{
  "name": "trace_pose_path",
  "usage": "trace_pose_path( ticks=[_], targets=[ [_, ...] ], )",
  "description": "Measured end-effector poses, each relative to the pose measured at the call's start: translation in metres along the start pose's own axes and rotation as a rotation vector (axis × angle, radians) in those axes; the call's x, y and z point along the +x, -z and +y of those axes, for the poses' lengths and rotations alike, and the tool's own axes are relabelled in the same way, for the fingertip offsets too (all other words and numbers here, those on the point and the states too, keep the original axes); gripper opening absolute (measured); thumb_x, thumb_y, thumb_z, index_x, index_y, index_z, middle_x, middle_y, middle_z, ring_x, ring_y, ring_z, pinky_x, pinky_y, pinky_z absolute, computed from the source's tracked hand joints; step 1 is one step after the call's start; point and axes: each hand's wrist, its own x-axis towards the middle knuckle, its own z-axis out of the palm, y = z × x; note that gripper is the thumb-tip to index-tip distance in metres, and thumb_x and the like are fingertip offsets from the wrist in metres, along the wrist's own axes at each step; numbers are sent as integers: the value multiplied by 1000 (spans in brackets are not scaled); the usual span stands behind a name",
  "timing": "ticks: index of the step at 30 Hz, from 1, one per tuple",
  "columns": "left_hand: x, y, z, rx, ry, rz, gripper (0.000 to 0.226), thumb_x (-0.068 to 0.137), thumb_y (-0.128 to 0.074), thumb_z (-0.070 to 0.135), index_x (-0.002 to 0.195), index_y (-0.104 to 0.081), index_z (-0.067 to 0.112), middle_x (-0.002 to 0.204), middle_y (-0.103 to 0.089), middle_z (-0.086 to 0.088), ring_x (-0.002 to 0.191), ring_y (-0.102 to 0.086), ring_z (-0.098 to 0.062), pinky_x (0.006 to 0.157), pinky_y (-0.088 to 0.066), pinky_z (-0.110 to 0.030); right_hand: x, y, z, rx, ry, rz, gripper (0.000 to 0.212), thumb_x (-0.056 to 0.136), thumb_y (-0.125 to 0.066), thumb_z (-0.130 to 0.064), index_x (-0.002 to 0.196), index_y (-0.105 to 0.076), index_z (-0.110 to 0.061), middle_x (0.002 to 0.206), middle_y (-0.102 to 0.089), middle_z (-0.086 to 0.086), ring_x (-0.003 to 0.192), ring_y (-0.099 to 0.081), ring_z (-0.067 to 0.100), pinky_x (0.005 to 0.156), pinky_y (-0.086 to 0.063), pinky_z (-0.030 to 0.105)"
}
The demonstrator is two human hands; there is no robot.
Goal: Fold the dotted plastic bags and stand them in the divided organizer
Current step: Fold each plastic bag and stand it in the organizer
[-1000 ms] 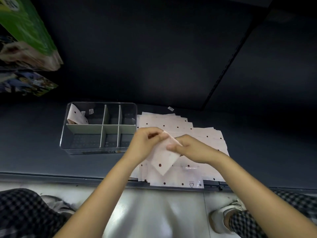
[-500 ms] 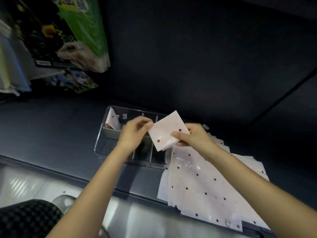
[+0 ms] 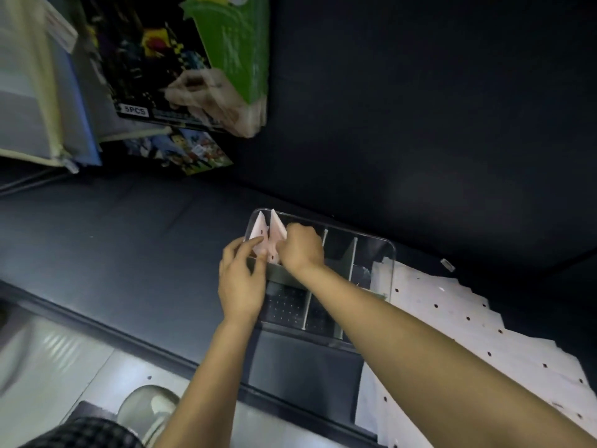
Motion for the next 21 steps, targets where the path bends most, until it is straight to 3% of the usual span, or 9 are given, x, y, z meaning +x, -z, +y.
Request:
trace_pose_path(
  ticks=[4, 7, 12, 16, 21],
  targets=[
    [2, 3, 3, -150, -8, 55, 34, 90, -59, 14, 122, -57, 24, 124, -51, 6, 107, -52, -8, 82, -38, -15, -1, -11, -8, 256, -26, -153, 59, 94, -30, -60, 87, -65, -13, 95, -68, 11, 90, -63, 27, 83, -51, 40],
    [4, 1, 3, -157, -2, 65, 38, 87, -63, 10, 122, -57, 24, 123, -52, 6, 105, -52, -8, 84, -40, -20, -5, -11, -5, 321, 9, -186, 63, 98, -21, -54, 87, -69, -14, 96, -69, 10, 93, -61, 25, 87, -47, 40],
    [8, -4, 0, -33, -56, 60, 29, 88, -60, 7, 115, -64, 17, 120, -50, -1, 105, -55, -20, 85, -49, -36, -11, -6, 7, 287, 100, -302, 42, 102, -29, -35, 107, -66, -14, 114, -64, 11, 105, -57, 25, 87, -43, 32],
    [10, -6, 5, 84, -26, 41, 22, 91, -58, 16, 112, -64, 17, 125, -47, -4, 106, -52, -26, 84, -48, -38, -41, 16, 35, 309, 234, -118, 32, 99, -42, -26, 123, -60, -15, 123, -63, 6, 113, -56, 20, 96, -43, 29],
    [0, -7, 24, 316, -151, 19, 25, 88, -60, 14, 113, -64, 11, 139, -39, -16, 125, -35, -36, 99, -38, -48, -120, 68, 136, 369, 261, 32, 28, 97, -49, -24, 123, -60, -22, 121, -61, -8, 111, -54, 4, 97, -42, 18]
  ],
)
